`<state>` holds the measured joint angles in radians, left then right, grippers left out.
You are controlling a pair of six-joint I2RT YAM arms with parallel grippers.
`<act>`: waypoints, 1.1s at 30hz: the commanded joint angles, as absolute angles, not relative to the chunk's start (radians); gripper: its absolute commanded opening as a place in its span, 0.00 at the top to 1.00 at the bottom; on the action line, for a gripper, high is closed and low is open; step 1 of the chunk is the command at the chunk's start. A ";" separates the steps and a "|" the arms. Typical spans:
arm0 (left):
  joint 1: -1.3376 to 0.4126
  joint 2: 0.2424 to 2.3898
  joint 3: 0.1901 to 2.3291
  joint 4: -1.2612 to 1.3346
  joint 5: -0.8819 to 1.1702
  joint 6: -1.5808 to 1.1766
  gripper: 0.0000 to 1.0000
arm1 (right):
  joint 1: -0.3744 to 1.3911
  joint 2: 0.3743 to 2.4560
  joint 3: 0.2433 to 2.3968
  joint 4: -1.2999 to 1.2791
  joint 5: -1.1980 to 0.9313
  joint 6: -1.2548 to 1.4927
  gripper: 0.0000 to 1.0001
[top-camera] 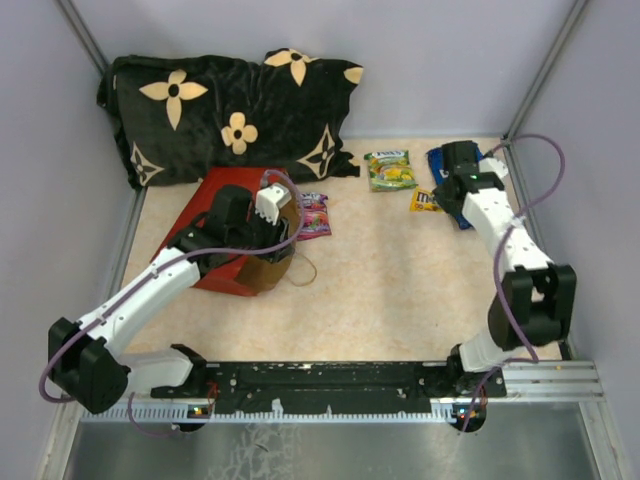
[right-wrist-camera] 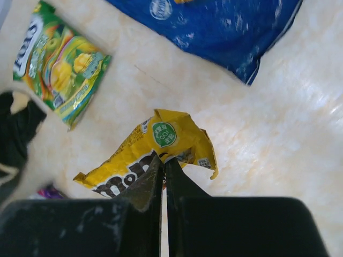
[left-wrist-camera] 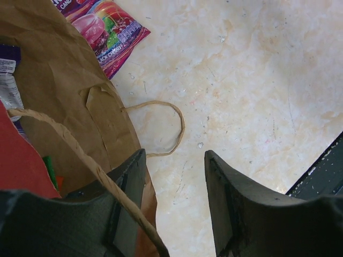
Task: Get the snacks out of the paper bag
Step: Adjust the snack at the center of the board.
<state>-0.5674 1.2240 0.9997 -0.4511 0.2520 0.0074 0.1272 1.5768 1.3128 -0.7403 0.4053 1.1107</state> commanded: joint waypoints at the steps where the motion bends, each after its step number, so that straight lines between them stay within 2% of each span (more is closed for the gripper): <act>1: -0.575 1.186 1.005 -0.448 0.266 0.025 0.45 | 0.018 1.458 1.278 -0.642 0.232 0.371 1.00; 5: -0.578 1.192 1.001 -0.445 0.292 0.016 0.45 | -0.137 1.489 1.294 -0.767 0.256 0.247 1.00; 10: -0.599 1.203 0.997 -0.445 0.293 0.015 0.45 | -0.282 1.463 1.292 -0.769 0.269 0.232 1.00; 25: -0.607 1.230 1.001 -0.446 0.283 0.020 0.45 | -0.345 1.724 1.331 -0.716 0.344 0.189 0.98; 26: -0.607 1.233 1.001 -0.447 0.282 0.021 0.45 | -0.346 1.727 1.339 -0.715 0.331 0.195 0.87; 29: -0.607 1.248 1.005 -0.451 0.274 0.023 0.44 | -0.347 1.707 1.370 -0.698 0.271 0.222 0.37; 30: -0.607 1.254 1.006 -0.453 0.272 0.023 0.44 | -0.346 1.691 1.378 -0.687 0.254 0.238 0.27; 31: -0.608 1.258 1.008 -0.453 0.271 0.023 0.44 | -0.348 1.666 1.381 -0.670 0.239 0.260 0.03; 33: -0.607 1.265 1.010 -0.457 0.266 0.024 0.44 | -0.351 1.577 1.341 -0.594 0.193 0.329 0.01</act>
